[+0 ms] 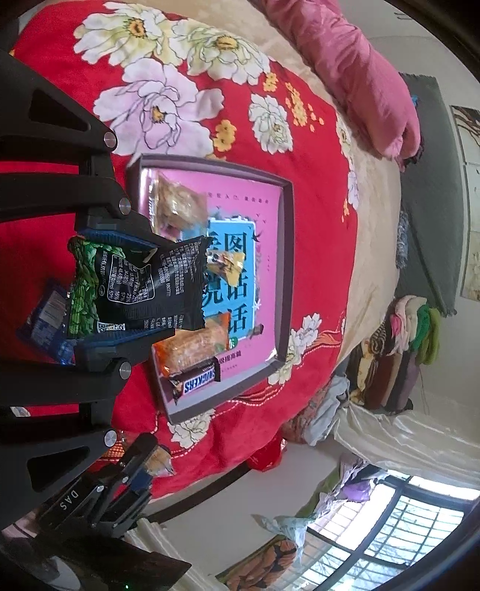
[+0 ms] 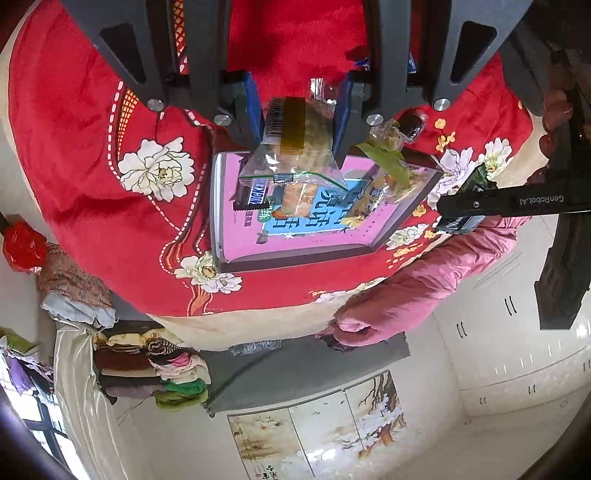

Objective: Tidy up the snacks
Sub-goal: 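Carry the black bag with the left tool while the right tool carries the pastry bag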

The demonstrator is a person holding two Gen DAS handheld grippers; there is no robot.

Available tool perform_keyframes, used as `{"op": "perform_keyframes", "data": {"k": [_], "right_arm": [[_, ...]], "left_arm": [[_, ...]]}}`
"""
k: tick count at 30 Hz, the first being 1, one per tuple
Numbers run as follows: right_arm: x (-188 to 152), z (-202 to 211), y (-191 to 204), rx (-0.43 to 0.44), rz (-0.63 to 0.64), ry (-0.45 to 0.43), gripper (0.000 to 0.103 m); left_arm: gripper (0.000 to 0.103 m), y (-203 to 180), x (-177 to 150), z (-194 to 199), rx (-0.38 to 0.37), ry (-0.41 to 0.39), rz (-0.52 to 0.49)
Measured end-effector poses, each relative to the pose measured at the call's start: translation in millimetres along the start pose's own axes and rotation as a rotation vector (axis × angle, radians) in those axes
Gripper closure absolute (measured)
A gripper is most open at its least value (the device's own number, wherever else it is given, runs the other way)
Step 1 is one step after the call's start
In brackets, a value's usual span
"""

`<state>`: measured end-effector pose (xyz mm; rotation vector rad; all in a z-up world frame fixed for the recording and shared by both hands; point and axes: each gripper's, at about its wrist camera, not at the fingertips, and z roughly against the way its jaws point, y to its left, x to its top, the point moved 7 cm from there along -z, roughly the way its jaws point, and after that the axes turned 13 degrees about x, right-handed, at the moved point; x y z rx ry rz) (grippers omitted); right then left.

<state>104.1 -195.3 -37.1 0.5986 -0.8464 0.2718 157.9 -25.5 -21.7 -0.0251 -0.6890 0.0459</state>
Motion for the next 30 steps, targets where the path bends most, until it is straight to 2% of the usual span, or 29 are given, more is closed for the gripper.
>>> {"op": "perform_keyframes", "data": {"k": [15,30], "right_arm": [[8.0,-14.7,-15.2,0.036,-0.055,-0.018,0.07],[24.0,-34.4,-35.3,0.025,-0.041,-0.032,0.07]], "left_arm": [[0.065,-18.2,16.7,-11.8,0.023,-0.023,-0.029],[0.065,-32.2,33.8,-50.5,0.034,0.01,-0.025]]}}
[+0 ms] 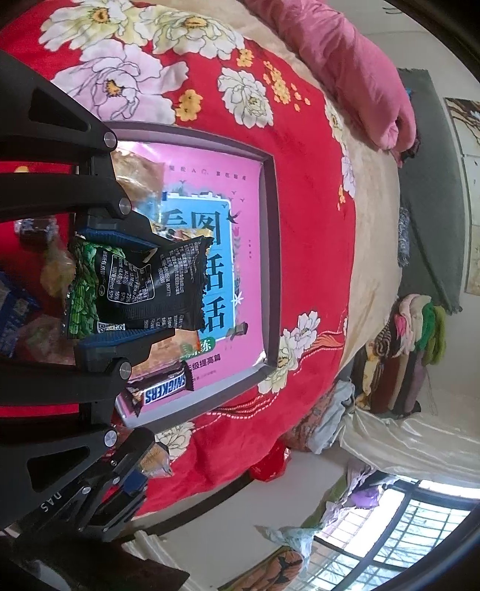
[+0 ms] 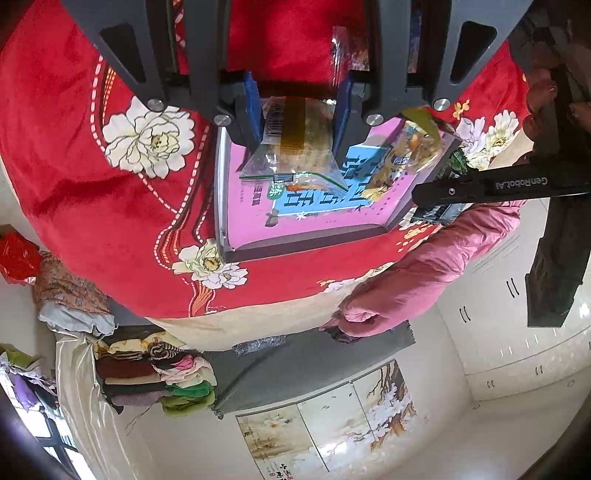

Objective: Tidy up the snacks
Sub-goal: 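Carry the black bag with the left tool while the right tool carries the pastry bag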

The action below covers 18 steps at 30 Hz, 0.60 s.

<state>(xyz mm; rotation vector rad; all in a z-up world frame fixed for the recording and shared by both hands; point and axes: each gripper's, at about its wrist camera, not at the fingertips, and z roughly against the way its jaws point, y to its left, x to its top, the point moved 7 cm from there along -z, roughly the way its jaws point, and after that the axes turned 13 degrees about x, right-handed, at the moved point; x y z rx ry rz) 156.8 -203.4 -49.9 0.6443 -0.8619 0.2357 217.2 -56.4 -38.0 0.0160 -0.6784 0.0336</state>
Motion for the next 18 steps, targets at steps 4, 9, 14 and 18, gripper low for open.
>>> {"op": "perform_keyframes", "data": {"k": [4,9,14,18], "right_arm": [[3.9,-5.4,-4.4,-0.007,0.009,0.001,0.07],[7.4,-10.2,-10.2,-0.006,0.008,0.001,0.07],[6.8,-15.2,-14.9,0.01,-0.009,0.015,0.07],[6.6,-20.3,-19.6,0.015,-0.021,0.029,0.07]], "left_arm": [[0.065,-9.8,3.8,-9.0,0.006,0.006,-0.02],[0.065,-20.0,2.4,-22.1,0.009,0.026,-0.037],[0.065,-25.2,-4.6,-33.4,0.023,0.05,-0.05],[0.065,-29.1,-10.9,-43.6,0.034,0.06,-0.071]]}}
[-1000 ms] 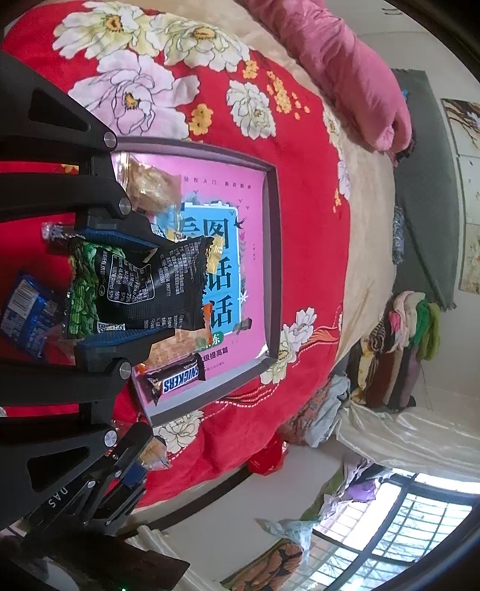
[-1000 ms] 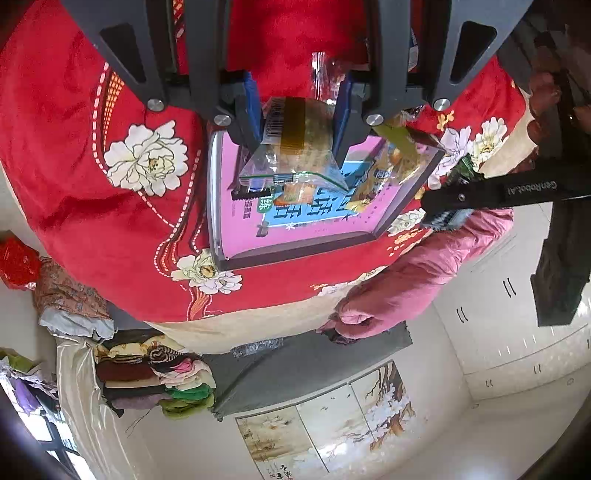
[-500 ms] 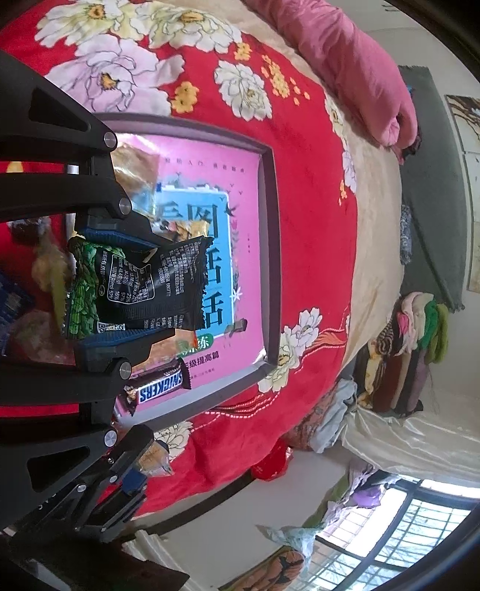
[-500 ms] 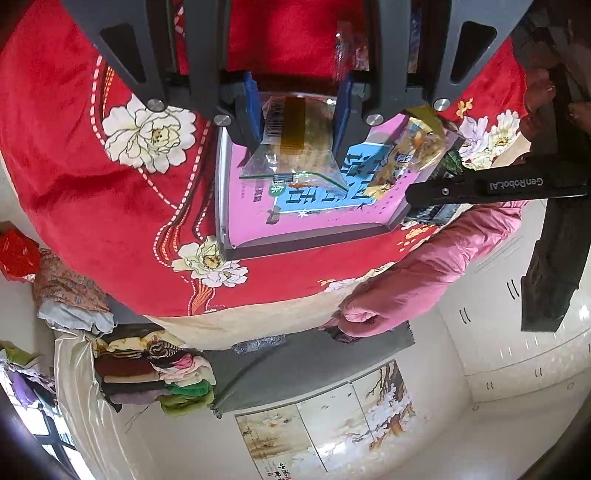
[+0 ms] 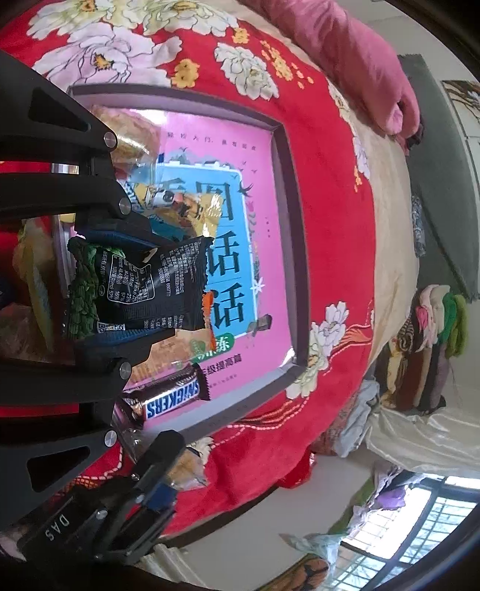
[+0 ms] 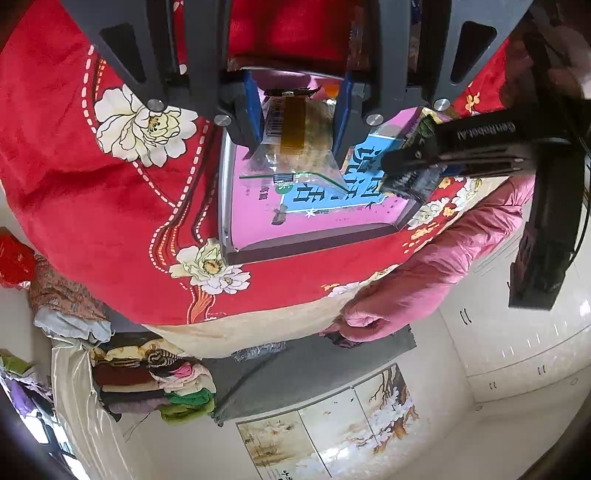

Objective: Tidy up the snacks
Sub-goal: 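Carry the black bag with the left tool while the right tool carries the pastry bag, then lower the black bag into the box while the right tool lowers the pastry bag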

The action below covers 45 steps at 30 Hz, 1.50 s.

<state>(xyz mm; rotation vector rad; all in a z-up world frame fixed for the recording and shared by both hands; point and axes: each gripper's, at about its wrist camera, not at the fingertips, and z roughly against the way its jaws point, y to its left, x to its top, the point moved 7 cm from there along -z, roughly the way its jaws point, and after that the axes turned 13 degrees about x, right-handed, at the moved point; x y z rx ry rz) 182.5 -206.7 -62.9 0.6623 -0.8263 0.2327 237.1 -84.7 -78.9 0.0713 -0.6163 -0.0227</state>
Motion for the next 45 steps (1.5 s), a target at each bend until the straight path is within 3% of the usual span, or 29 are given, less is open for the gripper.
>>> {"op": "perform_keyframes", "data": {"k": [15,32,37,45], "right_arm": [[-17.7,-20.5,-10.1,-0.047,0.019,0.11,0.07],[-17.7,-13.9,-8.8,-0.053,0.04,0.089,0.069],[-15.4,-7.0,-8.8,-0.06,0.046,0.066,0.059],[-10.7,-2.8,-8.0,-0.068,0.049,0.046,0.056]], "left_arm": [[0.065,-7.6,-13.5,-20.4,-0.01,0.063,-0.012],[0.064,-5.7,-15.0,-22.8,-0.03,0.077,-0.004],[0.064,-3.7,-16.5,-23.4,-0.045,0.084,0.015],[0.063,-5.9,-16.6,-22.8,-0.038,0.085,0.007]]}}
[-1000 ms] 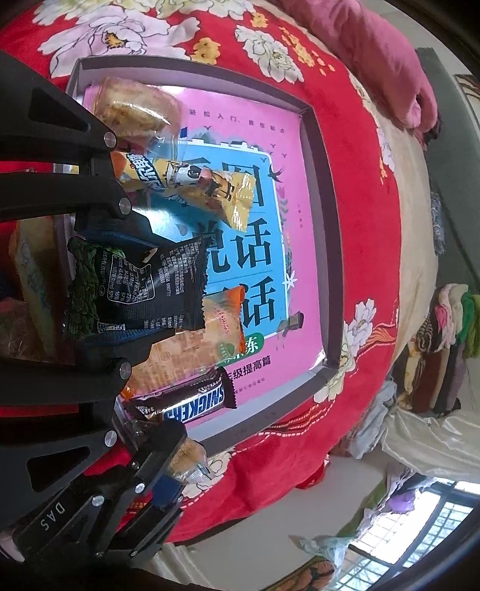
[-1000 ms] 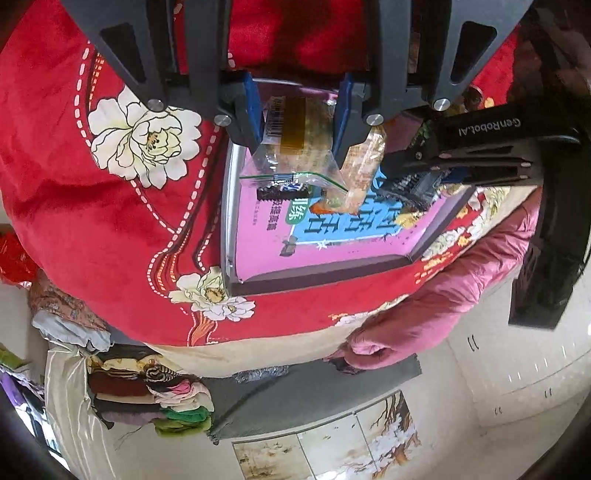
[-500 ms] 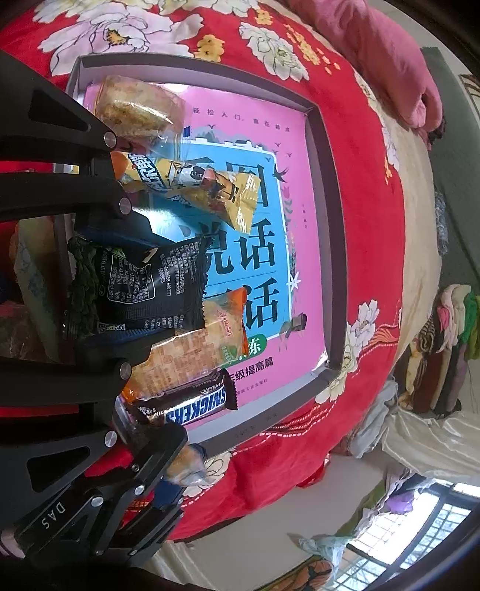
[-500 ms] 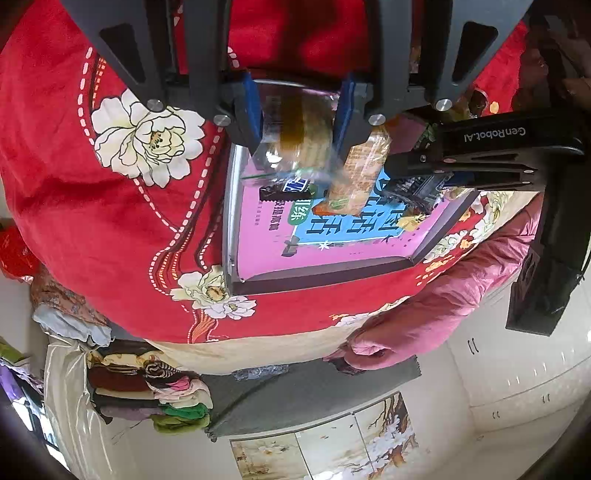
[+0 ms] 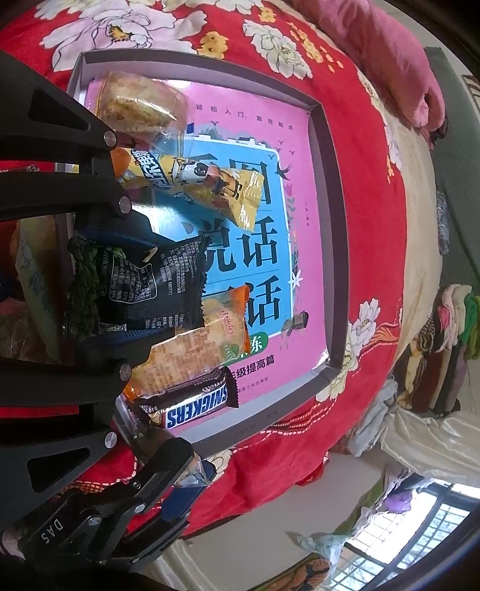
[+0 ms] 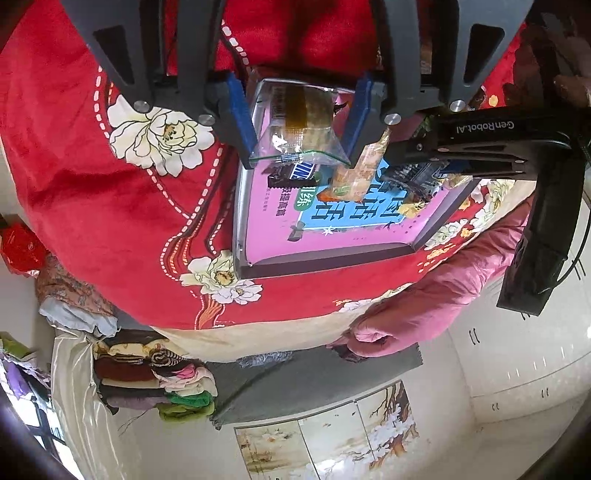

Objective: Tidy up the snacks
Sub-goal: 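Lower the black bag into the box while the right tool lowers the pastry bag, then open both tools to release the bags and withdraw toward the remaining snacks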

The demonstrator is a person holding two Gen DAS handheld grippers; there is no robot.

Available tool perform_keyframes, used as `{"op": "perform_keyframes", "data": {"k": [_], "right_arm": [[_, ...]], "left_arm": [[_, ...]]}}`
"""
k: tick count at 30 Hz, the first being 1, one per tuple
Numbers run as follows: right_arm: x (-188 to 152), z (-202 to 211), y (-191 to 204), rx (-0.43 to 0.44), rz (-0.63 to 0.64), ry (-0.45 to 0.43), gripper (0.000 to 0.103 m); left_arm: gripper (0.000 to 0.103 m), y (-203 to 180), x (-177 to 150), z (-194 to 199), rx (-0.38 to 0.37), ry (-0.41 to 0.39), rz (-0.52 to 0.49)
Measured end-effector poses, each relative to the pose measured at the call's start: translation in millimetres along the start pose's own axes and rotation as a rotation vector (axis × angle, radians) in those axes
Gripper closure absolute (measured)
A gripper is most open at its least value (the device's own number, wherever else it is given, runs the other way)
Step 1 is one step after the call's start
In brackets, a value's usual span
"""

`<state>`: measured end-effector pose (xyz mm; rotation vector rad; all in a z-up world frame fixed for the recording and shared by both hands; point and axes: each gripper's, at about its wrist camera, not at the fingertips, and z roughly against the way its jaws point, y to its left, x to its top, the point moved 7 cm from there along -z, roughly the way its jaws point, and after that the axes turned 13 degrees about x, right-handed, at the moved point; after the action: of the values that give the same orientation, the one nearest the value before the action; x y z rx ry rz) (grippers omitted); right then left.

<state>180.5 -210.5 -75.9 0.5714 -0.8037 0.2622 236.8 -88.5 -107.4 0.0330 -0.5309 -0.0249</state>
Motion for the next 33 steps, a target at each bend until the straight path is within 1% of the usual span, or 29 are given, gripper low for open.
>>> {"op": "perform_keyframes", "data": {"k": [3,7,10,11,14,18,21,24,28,29,30,33], "right_arm": [[0.4,-0.3,-0.9,0.008,-0.011,-0.001,0.053],[0.8,0.1,-4.0,0.016,-0.028,-0.003,0.052],[1.8,1.9,-6.9,0.012,-0.04,-0.011,0.051],[2.4,2.8,-7.4,0.01,-0.04,-0.016,0.051],[4.7,5.5,-7.4,0.01,-0.039,-0.031,0.05],[7.6,9.1,-4.2,0.011,-0.026,-0.051,0.046],[10.7,12.7,-1.8,0.018,-0.02,-0.071,0.042],[13.6,16.0,0.5,0.02,-0.011,-0.088,0.04],[18.0,21.7,3.0,0.016,-0.002,-0.115,0.037],[19.0,23.1,3.3,0.012,0.001,-0.122,0.037],[20.0,24.6,3.7,0.009,0.002,-0.129,0.036],[22.3,27.7,3.9,0.006,0.003,-0.139,0.035]], "left_arm": [[0.062,0.3,-0.8,0.4,0.001,0.002,0.001],[0.057,2.2,-2.7,0.1,-0.01,0.009,0.017],[0.056,4.5,-3.4,1.4,-0.02,0.011,0.032],[0.056,5.3,-2.5,2.8,-0.015,0.008,0.03],[0.048,7.4,1.9,8.4,-0.019,-0.009,0.037],[0.04,8.7,5.5,13.8,-0.025,-0.025,0.049],[0.039,8.5,6.7,17.6,-0.026,-0.036,0.048],[0.034,10.2,8.9,23.4,-0.03,-0.051,0.058],[0.033,14.1,12.0,33.7,-0.032,-0.08,0.066],[0.032,15.4,12.7,36.9,-0.037,-0.088,0.07],[0.028,15.9,12.9,38.4,-0.041,-0.091,0.072],[0.027,17.4,13.2,43.6,-0.053,-0.102,0.076]]}}
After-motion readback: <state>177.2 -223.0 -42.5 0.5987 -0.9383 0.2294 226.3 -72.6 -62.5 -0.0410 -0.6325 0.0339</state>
